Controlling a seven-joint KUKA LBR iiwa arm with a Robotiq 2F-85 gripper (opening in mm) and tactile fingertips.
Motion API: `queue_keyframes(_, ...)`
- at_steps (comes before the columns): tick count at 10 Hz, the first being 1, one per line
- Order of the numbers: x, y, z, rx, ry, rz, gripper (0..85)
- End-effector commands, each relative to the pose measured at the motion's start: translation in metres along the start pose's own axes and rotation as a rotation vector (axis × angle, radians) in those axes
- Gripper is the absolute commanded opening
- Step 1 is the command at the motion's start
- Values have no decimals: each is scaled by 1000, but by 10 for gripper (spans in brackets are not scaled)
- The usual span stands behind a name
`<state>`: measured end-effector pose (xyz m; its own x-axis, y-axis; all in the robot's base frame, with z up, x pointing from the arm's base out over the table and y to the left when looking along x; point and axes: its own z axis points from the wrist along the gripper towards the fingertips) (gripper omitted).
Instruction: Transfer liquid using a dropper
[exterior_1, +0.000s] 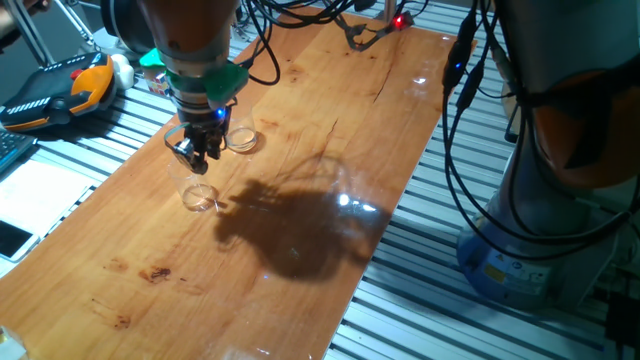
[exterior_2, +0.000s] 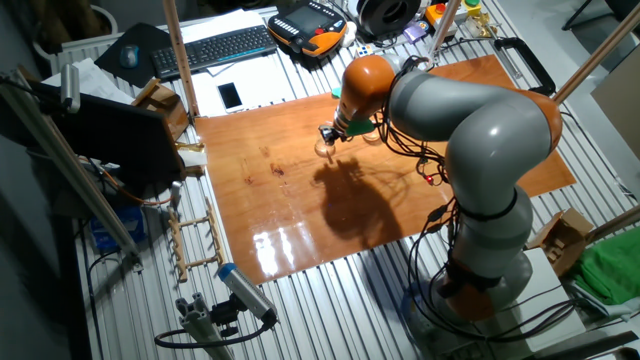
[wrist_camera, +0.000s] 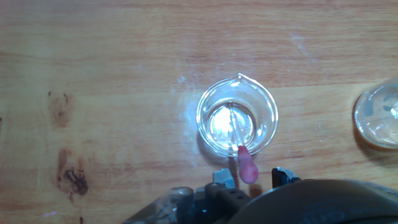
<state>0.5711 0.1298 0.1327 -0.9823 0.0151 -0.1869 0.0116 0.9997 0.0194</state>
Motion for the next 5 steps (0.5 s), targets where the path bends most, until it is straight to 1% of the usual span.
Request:
queue_keyframes(1,0,1,1,-3,1,0,403)
queue_keyframes(5,-2,1,7,-9,-1,-3,393)
